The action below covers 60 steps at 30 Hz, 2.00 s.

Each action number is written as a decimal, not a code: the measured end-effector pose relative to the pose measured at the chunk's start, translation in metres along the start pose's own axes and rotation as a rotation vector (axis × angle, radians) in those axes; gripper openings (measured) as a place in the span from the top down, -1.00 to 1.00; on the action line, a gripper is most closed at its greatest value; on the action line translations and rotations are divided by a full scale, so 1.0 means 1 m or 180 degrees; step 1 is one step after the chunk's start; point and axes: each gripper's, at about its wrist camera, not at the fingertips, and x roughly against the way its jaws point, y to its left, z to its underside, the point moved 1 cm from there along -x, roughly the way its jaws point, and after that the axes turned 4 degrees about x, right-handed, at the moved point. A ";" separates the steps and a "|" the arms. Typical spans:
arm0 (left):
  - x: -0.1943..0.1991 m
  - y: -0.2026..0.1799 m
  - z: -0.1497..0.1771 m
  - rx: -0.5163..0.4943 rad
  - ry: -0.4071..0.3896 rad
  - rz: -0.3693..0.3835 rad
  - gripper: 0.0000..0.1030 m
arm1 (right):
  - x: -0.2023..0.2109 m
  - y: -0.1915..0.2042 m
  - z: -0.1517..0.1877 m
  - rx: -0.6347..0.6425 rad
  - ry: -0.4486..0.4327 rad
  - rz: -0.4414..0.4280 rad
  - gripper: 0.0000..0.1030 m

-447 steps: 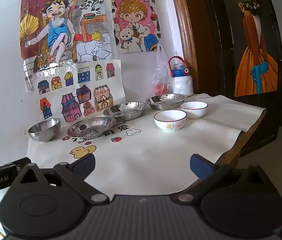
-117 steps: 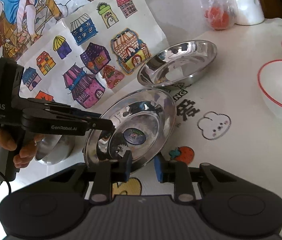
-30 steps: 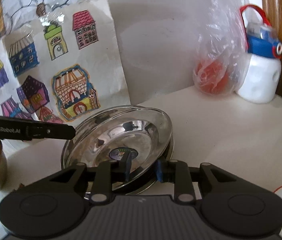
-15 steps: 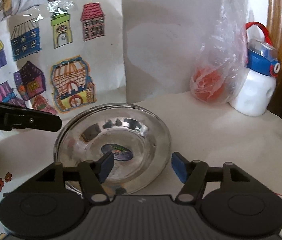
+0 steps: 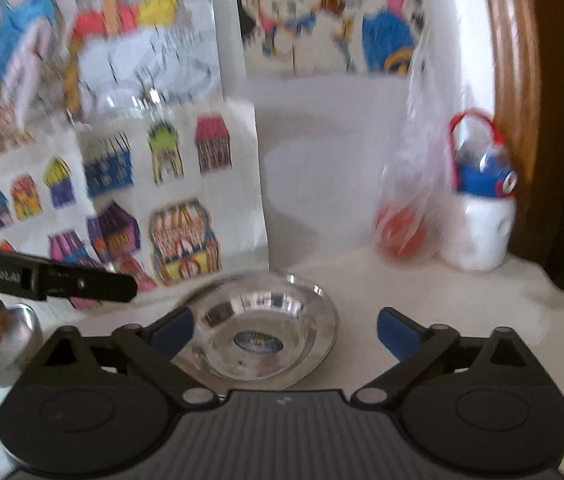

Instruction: Organize plates and bowls

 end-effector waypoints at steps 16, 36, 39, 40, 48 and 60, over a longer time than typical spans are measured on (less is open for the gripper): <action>0.067 -0.076 0.040 -0.0243 -0.0477 0.0037 -0.98 | 0.138 -0.011 0.030 -0.0076 -0.0720 0.0192 -1.00; 0.081 -0.131 0.106 -0.0435 -0.0578 -0.0108 -0.98 | 0.207 -0.007 0.094 0.0015 -0.0870 0.0438 -1.00; 0.082 -0.136 0.117 -0.0461 -0.0600 -0.0161 -0.99 | 0.210 -0.007 0.104 -0.0014 -0.0841 0.0446 -1.00; 0.082 -0.137 0.120 -0.0475 -0.0604 -0.0173 -0.99 | 0.211 -0.007 0.107 -0.0025 -0.0832 0.0451 -1.00; 0.085 -0.139 0.146 -0.0498 -0.0621 -0.0314 -0.98 | 0.213 -0.005 0.130 0.0027 -0.0775 0.0564 -1.00; 0.080 -0.137 0.182 -0.0475 -0.0494 -0.0511 -0.99 | 0.202 -0.002 0.160 -0.0106 -0.0567 0.0571 -1.00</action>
